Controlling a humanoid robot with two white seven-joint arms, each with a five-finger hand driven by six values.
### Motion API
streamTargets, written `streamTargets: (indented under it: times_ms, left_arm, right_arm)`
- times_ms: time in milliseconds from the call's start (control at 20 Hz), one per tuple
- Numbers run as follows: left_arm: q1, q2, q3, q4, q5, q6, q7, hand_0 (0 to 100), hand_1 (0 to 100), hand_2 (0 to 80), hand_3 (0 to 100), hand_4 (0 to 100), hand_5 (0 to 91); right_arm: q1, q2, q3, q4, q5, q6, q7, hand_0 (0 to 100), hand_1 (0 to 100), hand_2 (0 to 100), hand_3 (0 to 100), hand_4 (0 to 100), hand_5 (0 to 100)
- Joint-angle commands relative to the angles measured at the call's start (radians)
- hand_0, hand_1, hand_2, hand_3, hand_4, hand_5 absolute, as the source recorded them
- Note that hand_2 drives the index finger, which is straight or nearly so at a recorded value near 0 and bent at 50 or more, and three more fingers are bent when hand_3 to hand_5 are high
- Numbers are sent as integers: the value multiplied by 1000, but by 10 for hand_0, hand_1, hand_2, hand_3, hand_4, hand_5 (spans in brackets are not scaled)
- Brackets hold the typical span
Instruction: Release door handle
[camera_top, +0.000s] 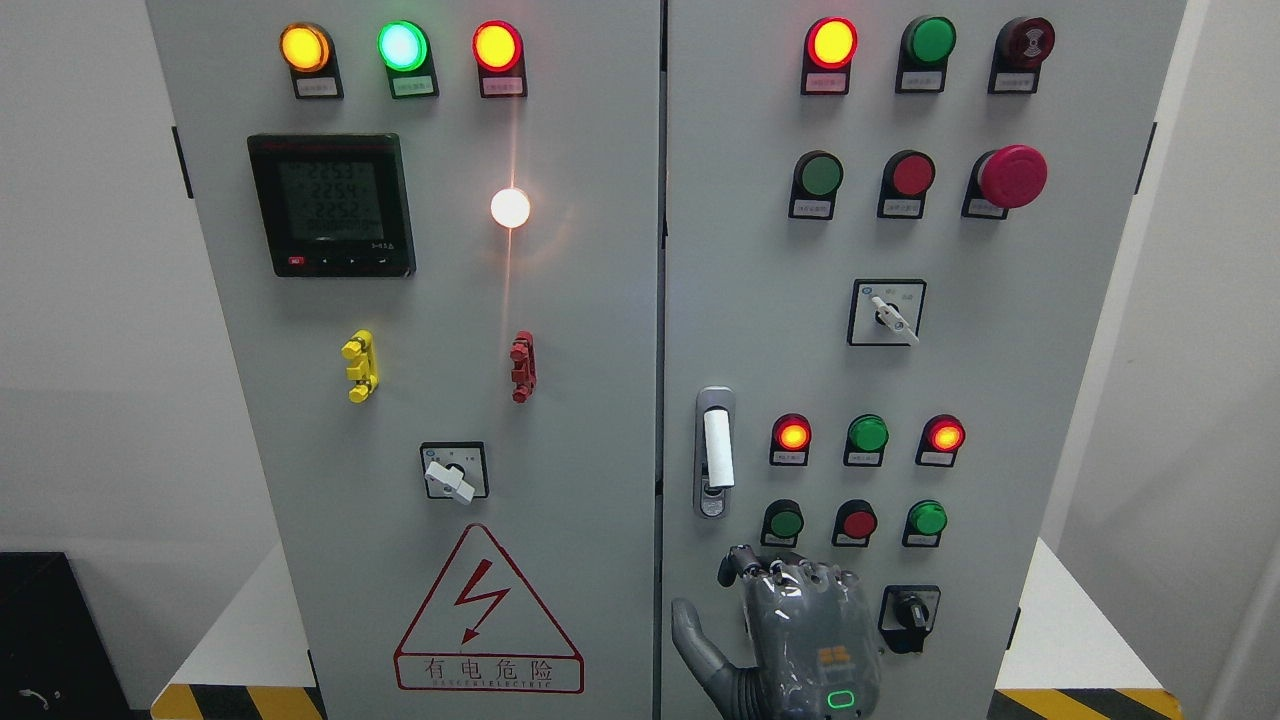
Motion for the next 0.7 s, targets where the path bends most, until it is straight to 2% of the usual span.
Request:
streamTargets:
  times_ms: [0,250,651]
  left_arm:
    - [9,0,0,0,0,1,0,120,556,0,0,0,0]
    - [8,0,0,0,0,-1,0,120,556,0,0,0,0]
    - [9,0,0,0,0,1,0,120,556,0,0,0,0]
  right_arm:
    - [9,-19,-9,-49,0,-1,0,199,239,777,1000,934,1000]
    - [-11,-16,-8,-53,3,-2,4,142,272,895,1000,944,1000]
    - [-52,-15,-8,-41,23,-2,10,139,266,953,1000,958,996]
